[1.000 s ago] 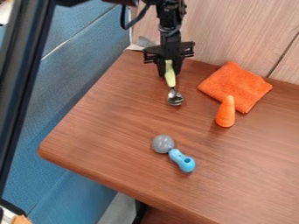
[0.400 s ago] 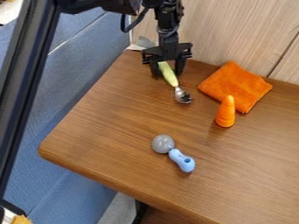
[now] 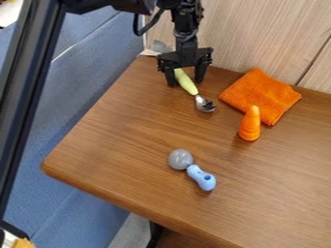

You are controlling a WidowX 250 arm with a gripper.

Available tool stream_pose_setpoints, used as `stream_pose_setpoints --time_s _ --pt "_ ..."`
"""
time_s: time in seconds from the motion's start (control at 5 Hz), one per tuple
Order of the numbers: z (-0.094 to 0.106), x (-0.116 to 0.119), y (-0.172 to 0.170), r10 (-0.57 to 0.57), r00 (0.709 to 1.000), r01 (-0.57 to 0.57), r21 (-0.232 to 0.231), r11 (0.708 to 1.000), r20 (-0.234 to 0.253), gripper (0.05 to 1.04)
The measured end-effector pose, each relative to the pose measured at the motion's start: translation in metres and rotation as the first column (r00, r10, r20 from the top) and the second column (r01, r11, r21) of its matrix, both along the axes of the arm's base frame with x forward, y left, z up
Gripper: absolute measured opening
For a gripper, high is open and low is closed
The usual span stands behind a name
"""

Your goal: Move the green spoon the top left side of the table

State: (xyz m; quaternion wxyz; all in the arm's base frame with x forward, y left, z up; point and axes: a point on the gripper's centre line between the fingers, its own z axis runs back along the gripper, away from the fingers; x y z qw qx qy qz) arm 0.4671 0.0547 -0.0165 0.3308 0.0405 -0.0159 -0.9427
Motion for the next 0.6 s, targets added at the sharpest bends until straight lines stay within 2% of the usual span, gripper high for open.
stream_pose_setpoints --time_s 0.2,0.4,0.6 --pt "0.023 -0.005 0.001 0.025 0.999 -0.026 0.014 1.0 0.041 1.0" --pt "0.065 -0.009 0.001 0.06 0.991 -0.062 0.012 0.998 0.123 1.0" --pt "0.07 -0.016 0.001 0.071 0.99 -0.074 0.014 0.997 0.118 1.0"
